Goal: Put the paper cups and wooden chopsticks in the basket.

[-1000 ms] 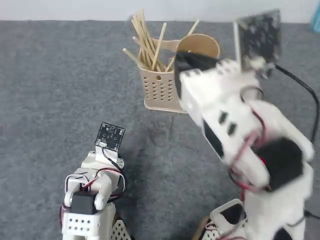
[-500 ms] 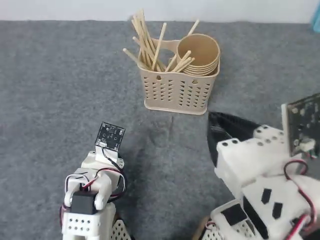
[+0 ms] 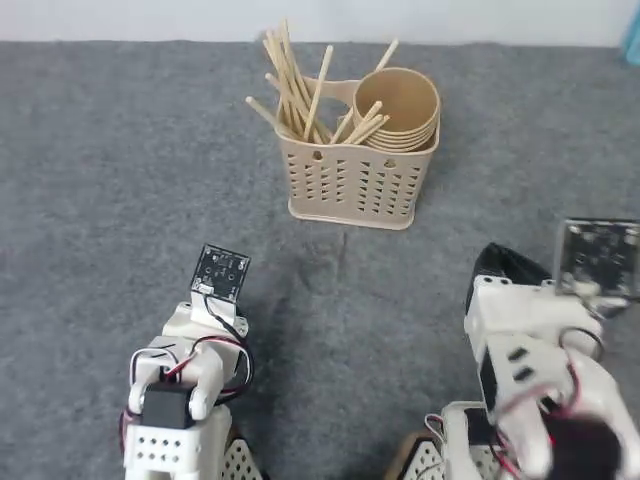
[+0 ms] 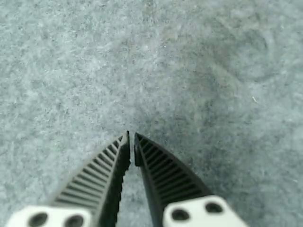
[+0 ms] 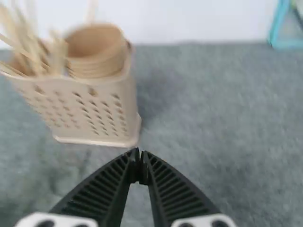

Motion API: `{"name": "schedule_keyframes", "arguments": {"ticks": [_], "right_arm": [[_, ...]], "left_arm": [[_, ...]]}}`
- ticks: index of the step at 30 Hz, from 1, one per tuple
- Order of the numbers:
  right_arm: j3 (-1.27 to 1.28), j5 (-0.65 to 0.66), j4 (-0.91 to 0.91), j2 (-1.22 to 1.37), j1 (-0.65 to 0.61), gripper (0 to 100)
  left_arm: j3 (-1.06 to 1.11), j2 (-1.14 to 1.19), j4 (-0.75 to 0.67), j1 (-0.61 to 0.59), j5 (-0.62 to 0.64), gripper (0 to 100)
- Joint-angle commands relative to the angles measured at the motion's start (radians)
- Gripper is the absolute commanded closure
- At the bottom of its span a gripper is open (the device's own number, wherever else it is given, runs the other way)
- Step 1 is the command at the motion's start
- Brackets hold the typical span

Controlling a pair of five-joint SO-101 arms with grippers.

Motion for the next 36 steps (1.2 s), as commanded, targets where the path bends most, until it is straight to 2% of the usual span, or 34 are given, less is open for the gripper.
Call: {"name": "schedule_keyframes", "arguments": {"ticks": [1,8,13,15,19,24,26,36], "right_arm": [[0.272,0.115,-0.125,-0.054,0.019,99.1],[0.701,0.158,-0.320,-0.259,0.019,99.1],[0.945,0.362,-0.318,-0.423,0.010,99.0],[1.000,0.388,-0.263,-0.484,0.019,99.0],[0.991,0.287,-0.128,-0.510,0.012,99.0],[1.016,-0.002,-0.140,-0.499,0.019,99.0],[1.054,-0.071,-0.154,-0.499,0.019,99.0],[1.114,-0.066,-0.179,-0.499,0.019,99.0]], "left_arm": [[0.005,-0.017,0.005,0.002,-0.005,99],[0.005,-0.017,0.005,0.000,-0.003,99],[0.005,-0.017,0.005,0.000,-0.003,99],[0.005,-0.017,0.005,0.000,-0.003,99],[0.005,-0.017,0.005,0.000,-0.003,99],[0.005,-0.017,0.005,0.000,-0.003,99],[0.005,-0.017,0.005,0.000,-0.003,99],[0.005,-0.017,0.005,0.000,-0.006,99]]}}
